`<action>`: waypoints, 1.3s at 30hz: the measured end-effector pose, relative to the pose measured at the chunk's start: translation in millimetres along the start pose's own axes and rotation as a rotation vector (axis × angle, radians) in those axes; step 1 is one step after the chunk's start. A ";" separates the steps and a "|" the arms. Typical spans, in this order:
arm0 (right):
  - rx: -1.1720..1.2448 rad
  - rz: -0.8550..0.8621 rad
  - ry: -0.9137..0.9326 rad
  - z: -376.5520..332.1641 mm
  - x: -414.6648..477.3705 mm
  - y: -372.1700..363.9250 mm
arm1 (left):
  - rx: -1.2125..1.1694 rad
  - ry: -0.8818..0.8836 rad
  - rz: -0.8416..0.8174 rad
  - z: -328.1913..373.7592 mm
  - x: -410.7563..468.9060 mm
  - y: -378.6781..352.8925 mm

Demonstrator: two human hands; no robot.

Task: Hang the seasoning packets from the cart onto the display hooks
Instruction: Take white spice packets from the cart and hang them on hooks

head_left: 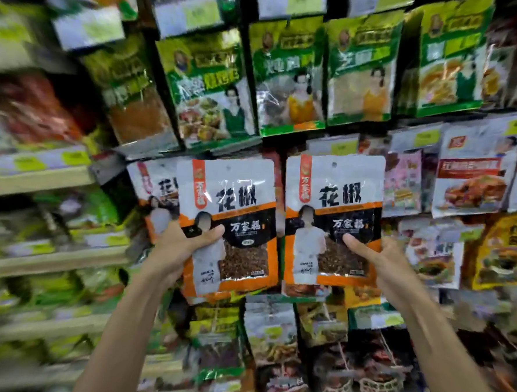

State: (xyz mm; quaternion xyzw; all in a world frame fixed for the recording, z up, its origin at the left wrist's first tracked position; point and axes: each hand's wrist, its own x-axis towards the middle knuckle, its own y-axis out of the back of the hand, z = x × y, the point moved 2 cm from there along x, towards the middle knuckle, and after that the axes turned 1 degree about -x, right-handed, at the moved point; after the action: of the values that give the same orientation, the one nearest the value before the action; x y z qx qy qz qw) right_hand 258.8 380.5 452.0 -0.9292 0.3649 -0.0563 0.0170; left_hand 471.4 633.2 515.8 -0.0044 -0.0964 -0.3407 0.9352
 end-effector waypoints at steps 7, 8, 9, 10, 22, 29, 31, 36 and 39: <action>-0.017 -0.065 -0.036 5.2 10.1 -115.0 | -0.034 0.062 0.003 -32.8 12.4 101.5; 0.000 -0.067 -0.055 6.8 11.4 -123.9 | -0.044 0.081 0.014 -38.0 16.2 110.2; 0.008 -0.062 -0.071 7.9 13.2 -132.1 | -0.051 0.100 0.021 -42.2 20.3 117.2; 0.012 -0.057 -0.079 8.3 14.8 -138.8 | -0.058 0.109 0.028 -45.0 25.0 123.1; 0.086 -0.040 0.001 -4.8 44.7 -184.1 | -0.175 0.094 0.051 -37.2 82.0 140.8; 0.119 -0.085 -0.009 -1.7 57.0 -191.4 | -0.169 0.089 0.034 -39.5 102.2 139.2; 0.124 -0.086 -0.009 0.8 59.5 -191.5 | -0.175 0.078 0.030 -40.3 105.7 140.8; 0.112 -0.087 -0.016 8.5 63.5 -193.9 | -0.195 0.090 0.030 -47.1 106.5 144.3; 0.111 -0.123 -0.009 8.7 63.1 -197.8 | -0.188 0.100 0.030 -48.8 106.5 144.1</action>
State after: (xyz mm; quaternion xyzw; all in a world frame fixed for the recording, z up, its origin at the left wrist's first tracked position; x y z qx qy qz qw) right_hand 439.5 482.5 463.6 -0.9478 0.3032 -0.0734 0.0665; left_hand 651.8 672.4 495.7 -0.0765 -0.0172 -0.3341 0.9393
